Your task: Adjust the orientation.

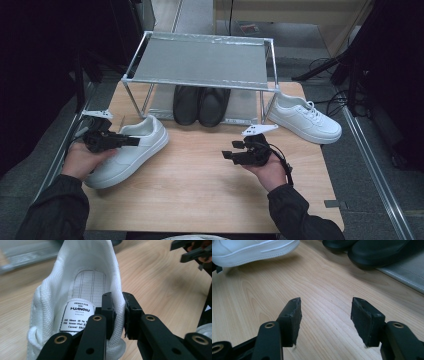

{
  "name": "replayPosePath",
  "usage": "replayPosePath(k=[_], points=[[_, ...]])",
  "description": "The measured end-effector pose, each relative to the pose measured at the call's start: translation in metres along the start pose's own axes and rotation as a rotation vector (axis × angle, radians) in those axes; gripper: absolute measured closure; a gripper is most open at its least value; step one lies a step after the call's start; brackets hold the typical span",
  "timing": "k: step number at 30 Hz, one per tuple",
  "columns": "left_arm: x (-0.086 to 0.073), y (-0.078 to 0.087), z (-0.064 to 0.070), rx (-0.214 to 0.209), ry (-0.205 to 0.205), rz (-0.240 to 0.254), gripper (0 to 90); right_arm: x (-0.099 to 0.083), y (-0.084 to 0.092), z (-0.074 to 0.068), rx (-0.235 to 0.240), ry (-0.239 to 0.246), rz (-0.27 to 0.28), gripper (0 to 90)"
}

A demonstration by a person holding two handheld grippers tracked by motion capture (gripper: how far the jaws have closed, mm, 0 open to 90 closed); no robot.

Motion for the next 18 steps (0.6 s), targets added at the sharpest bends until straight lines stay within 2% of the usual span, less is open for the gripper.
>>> replayPosePath(k=[4,10,18], points=[[0.009,-0.011,0.014,-0.02,-0.022,0.001,82.0,0.001,-0.002,-0.001,0.004,0.006,-0.003,42.6],[0.022,-0.034,0.036,-0.058,-0.075,-0.023,82.0,0.001,-0.001,-0.001,0.001,0.005,-0.003,42.6],[0.04,-0.068,0.055,-0.094,-0.107,-0.044,82.1,0.0,0.003,0.001,-0.01,0.001,0.011,42.6]])
Point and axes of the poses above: each handheld gripper's, and its own axes: y roughly backward along the jaws, x roughly out of its top, z roughly to its right, the point moved 2 cm from there along -y, roughly forward along the jaws, and after that the axes turned 15 degrees about -y, right-handed, at the moved point
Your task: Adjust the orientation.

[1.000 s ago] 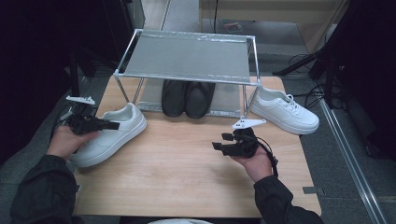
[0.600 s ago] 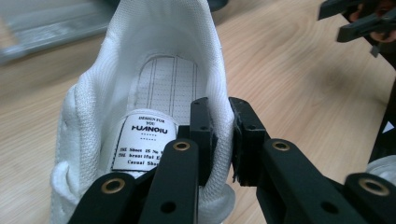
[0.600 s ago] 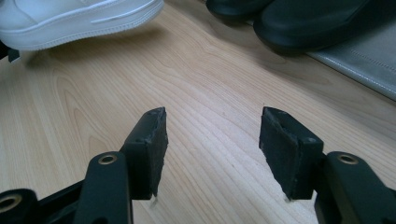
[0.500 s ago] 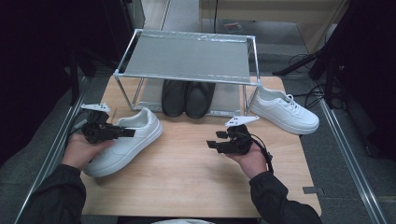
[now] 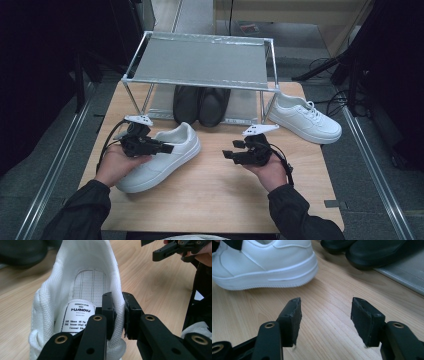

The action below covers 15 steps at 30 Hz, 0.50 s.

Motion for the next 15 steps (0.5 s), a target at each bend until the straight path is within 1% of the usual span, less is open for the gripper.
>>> replayPosePath(k=[1,2,4,5,6,10,11,12,13,15], points=[[0.002,-0.004,0.002,-0.01,-0.01,-0.006,82.1,0.0,0.0,0.0,-0.001,0.0,0.001,42.6],[0.005,-0.008,0.004,-0.007,-0.023,-0.01,82.1,-0.001,0.001,0.0,-0.004,-0.006,0.001,42.6],[0.009,-0.015,0.007,-0.028,-0.031,-0.017,82.1,-0.002,0.001,0.001,-0.009,-0.005,0.002,42.6],[0.012,-0.018,0.008,-0.028,-0.041,-0.017,82.1,-0.002,0.001,0.002,-0.013,-0.008,0.003,42.6],[0.014,-0.022,0.01,-0.043,-0.041,-0.021,82.0,-0.003,0.001,0.002,-0.015,-0.012,0.002,42.6],[0.026,-0.036,0.018,-0.054,-0.046,-0.008,82.1,-0.007,0.005,0.004,-0.029,-0.013,0.011,42.4],[0.029,-0.04,0.02,-0.055,-0.048,-0.004,82.1,-0.008,0.007,0.004,-0.031,-0.021,0.014,42.3],[0.031,-0.043,0.021,-0.061,-0.056,0.002,82.1,-0.009,0.009,0.005,-0.036,-0.023,0.018,42.3],[0.033,-0.047,0.022,-0.072,-0.058,-0.004,82.0,-0.01,0.011,0.006,-0.039,-0.027,0.023,42.3],[0.036,-0.056,0.024,-0.08,-0.071,-0.008,81.9,-0.012,0.015,0.008,-0.048,-0.038,0.03,42.2]])
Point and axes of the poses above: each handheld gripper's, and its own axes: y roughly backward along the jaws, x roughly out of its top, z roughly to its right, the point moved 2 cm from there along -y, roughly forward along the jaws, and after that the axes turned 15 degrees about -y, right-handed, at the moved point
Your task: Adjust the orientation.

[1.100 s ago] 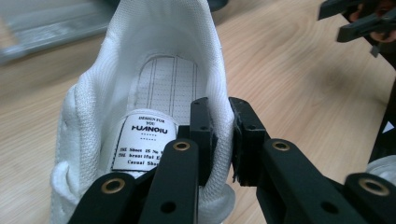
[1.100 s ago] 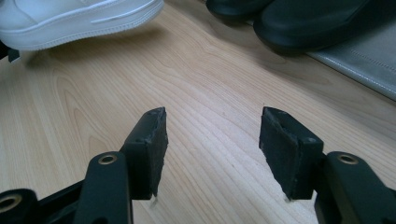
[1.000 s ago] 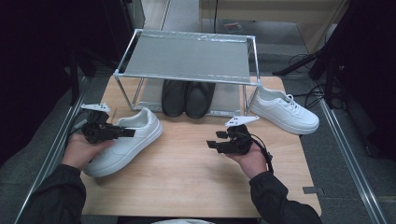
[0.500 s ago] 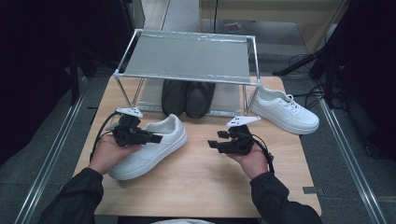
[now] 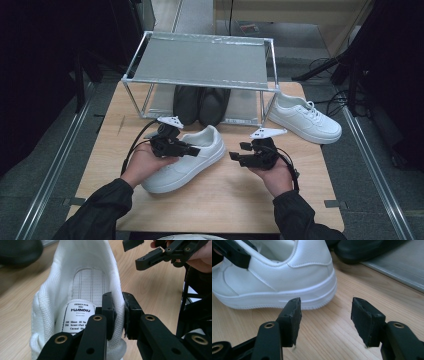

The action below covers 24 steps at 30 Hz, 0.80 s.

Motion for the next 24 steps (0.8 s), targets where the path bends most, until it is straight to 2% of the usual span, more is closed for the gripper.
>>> replayPosePath(k=[4,9,13,16,18,20,22,24], points=[[0.002,-0.018,0.005,-0.011,-0.03,-0.029,81.8,-0.003,0.006,0.003,-0.014,-0.011,0.012,42.1],[-0.001,-0.031,0.004,-0.037,0.0,-0.029,81.3,-0.006,0.01,0.005,-0.022,-0.02,0.018,42.1],[-0.003,-0.039,0.008,-0.036,-0.019,-0.04,79.1,-0.007,0.012,0.005,-0.021,-0.02,0.022,42.2],[-0.004,-0.037,0.007,-0.036,-0.019,-0.04,77.7,-0.007,0.011,0.005,-0.017,-0.022,0.02,42.5],[-0.003,-0.035,0.007,-0.02,-0.018,-0.04,75.4,-0.007,0.01,0.004,-0.012,-0.018,0.016,43.1],[-0.003,-0.03,0.008,-0.004,-0.026,-0.033,73.1,-0.007,0.009,0.003,-0.009,-0.015,0.014,43.2],[-0.002,-0.023,0.008,-0.003,-0.011,-0.022,70.2,-0.006,0.009,0.002,-0.004,-0.013,0.013,43.8],[-0.004,-0.015,0.008,0.019,-0.013,-0.01,65.6,-0.006,0.008,0.002,0.001,-0.01,0.013,44.5]])
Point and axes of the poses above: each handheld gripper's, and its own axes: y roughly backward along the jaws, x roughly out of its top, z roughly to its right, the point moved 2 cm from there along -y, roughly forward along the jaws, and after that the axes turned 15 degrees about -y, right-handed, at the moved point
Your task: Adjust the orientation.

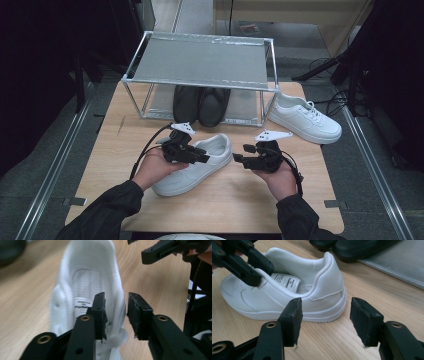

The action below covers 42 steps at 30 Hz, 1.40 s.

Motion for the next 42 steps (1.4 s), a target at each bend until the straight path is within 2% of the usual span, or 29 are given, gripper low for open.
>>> replayPosePath(k=[2,6,9,13,15,16,18,22,25,27,29,32,33,42], points=[[-0.002,0.009,0.002,0.032,-0.007,0.006,61.9,0.001,-0.001,-0.001,0.009,0.002,0.003,45.9],[-0.009,0.022,0.005,0.061,0.007,0.007,60.2,0.004,-0.001,-0.006,0.045,0.014,0.005,51.8],[-0.015,0.031,0.01,0.066,0.02,0.013,60.5,0.007,-0.004,-0.011,0.065,0.028,0.008,55.4],[-0.024,0.036,0.018,0.069,0.021,0.01,65.8,0.01,-0.01,-0.017,0.09,0.036,-0.02,61.7],[-0.029,0.04,0.024,0.084,-0.005,0.015,71.8,0.011,-0.014,-0.02,0.103,0.044,-0.032,63.1],[-0.031,0.041,0.026,0.082,0.003,0.017,74.6,0.011,-0.016,-0.021,0.108,0.047,-0.04,63.6],[-0.037,0.041,0.029,0.08,0.026,0.022,80.2,0.013,-0.019,-0.025,0.115,0.054,-0.047,65.4],[-0.046,0.036,0.036,0.085,0.033,0.01,86.8,0.016,-0.026,-0.031,0.125,0.067,-0.048,76.3],[-0.051,0.033,0.038,0.092,0.038,0.0,87.9,0.019,-0.032,-0.034,0.134,0.054,-0.052,84.9],[-0.054,0.032,0.036,0.088,0.06,0.006,89.0,0.02,-0.037,-0.036,0.13,0.046,-0.062,89.7],[-0.058,0.031,0.035,0.081,0.081,0.015,90.0,0.021,-0.043,-0.038,0.117,0.057,-0.072,90.0],[-0.062,0.024,0.034,0.076,0.088,-0.022,90.0,0.02,-0.053,-0.039,0.096,0.081,-0.108,90.0],[-0.063,0.023,0.034,0.087,0.084,-0.03,90.0,0.019,-0.055,-0.039,0.088,0.088,-0.11,90.0],[-0.065,0.02,0.032,0.071,0.071,-0.029,90.0,0.019,-0.056,-0.038,0.101,0.083,-0.127,90.0]])
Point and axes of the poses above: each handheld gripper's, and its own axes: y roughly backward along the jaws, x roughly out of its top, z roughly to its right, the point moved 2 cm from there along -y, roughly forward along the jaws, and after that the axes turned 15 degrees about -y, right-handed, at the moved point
